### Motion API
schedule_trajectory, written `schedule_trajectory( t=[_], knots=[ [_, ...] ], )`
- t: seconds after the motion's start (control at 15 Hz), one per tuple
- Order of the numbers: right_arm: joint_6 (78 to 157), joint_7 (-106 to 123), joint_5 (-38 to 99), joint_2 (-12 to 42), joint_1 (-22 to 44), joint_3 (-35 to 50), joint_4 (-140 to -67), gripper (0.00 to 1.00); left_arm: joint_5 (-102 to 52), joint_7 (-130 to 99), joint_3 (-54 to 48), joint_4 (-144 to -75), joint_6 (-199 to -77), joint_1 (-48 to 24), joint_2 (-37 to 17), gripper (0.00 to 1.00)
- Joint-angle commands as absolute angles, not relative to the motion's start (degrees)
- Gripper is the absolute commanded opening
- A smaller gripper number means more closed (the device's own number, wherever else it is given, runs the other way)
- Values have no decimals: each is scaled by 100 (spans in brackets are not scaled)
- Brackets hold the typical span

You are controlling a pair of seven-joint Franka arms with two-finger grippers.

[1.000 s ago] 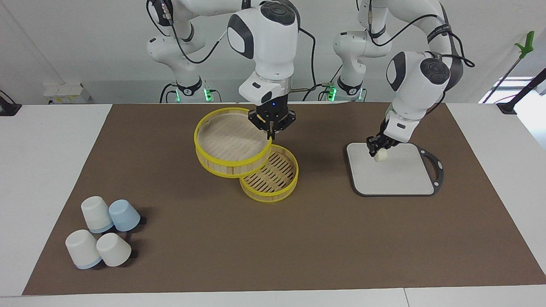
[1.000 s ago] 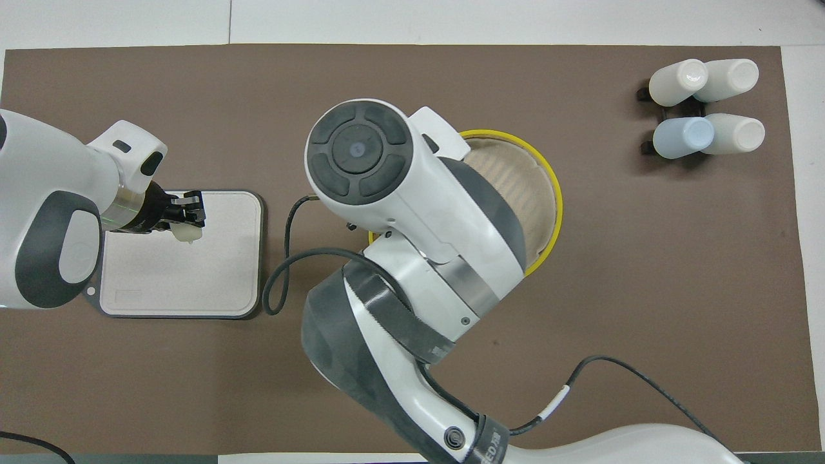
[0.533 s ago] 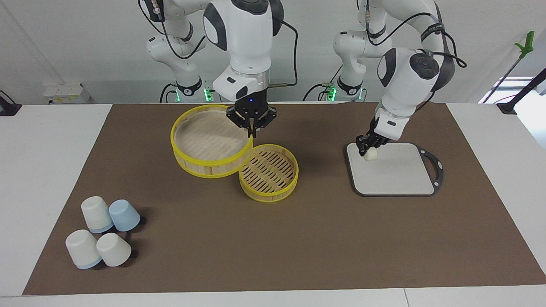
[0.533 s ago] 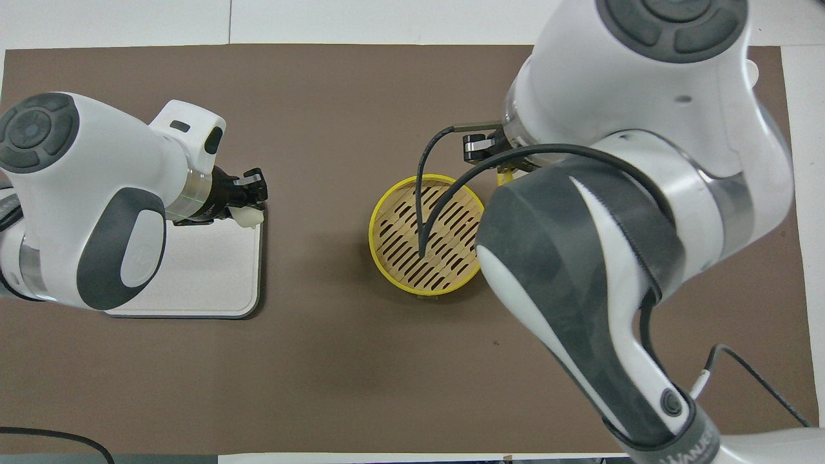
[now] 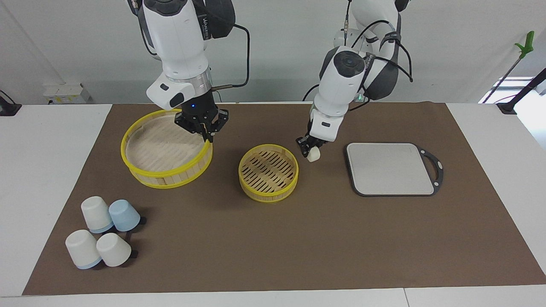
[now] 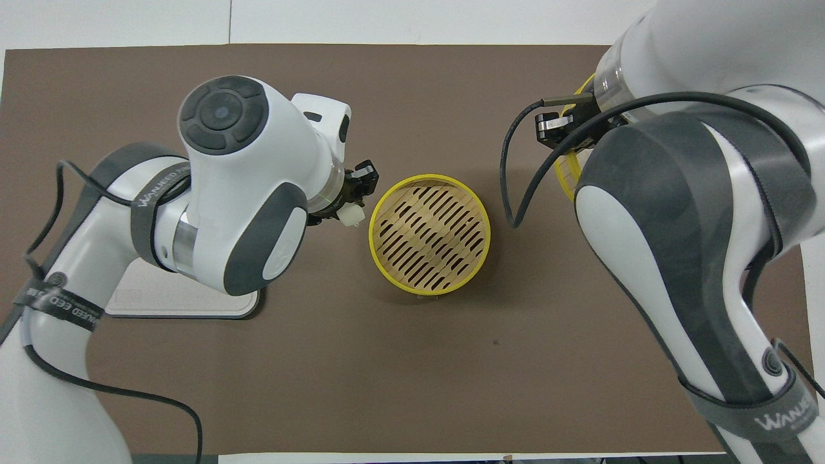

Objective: Place bun in steamer
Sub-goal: 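Carry the bun over the open steamer with the left gripper and lower it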

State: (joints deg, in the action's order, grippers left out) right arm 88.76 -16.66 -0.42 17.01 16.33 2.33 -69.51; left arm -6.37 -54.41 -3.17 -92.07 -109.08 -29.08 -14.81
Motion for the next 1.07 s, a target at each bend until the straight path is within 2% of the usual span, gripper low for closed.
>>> schedule_trajectory(
  t=[0.0, 0.07, 0.2, 0.53, 0.73, 1.0],
  knots=[
    [8947, -1547, 53, 1363, 1521, 272, -7435, 0, -651, -5975, -202, -8414, -10548, -3260, -2116, 41],
    [8947, -1547, 53, 1362, 1521, 272, -7436, 0, -511, -6229, -185, -8176, -10495, -3574, -2414, 42],
    [8965, -1547, 53, 1336, 1521, 272, -7523, 0, -326, -6346, -184, -8200, -10721, -3753, -2601, 42],
    [9211, -1547, 44, 1204, 1521, 272, -7839, 0, -290, -6319, -202, -8683, -11433, -3867, -2698, 42],
    [9237, -1538, 53, 1125, 1521, 272, -8024, 0, -290, -6319, -185, -9262, -11820, -4008, -2637, 42],
    [9378, -1187, 53, 1081, 1310, 272, -8156, 0, -299, -6319, -202, -9308, -11962, -4034, -2698, 42]
  ],
)
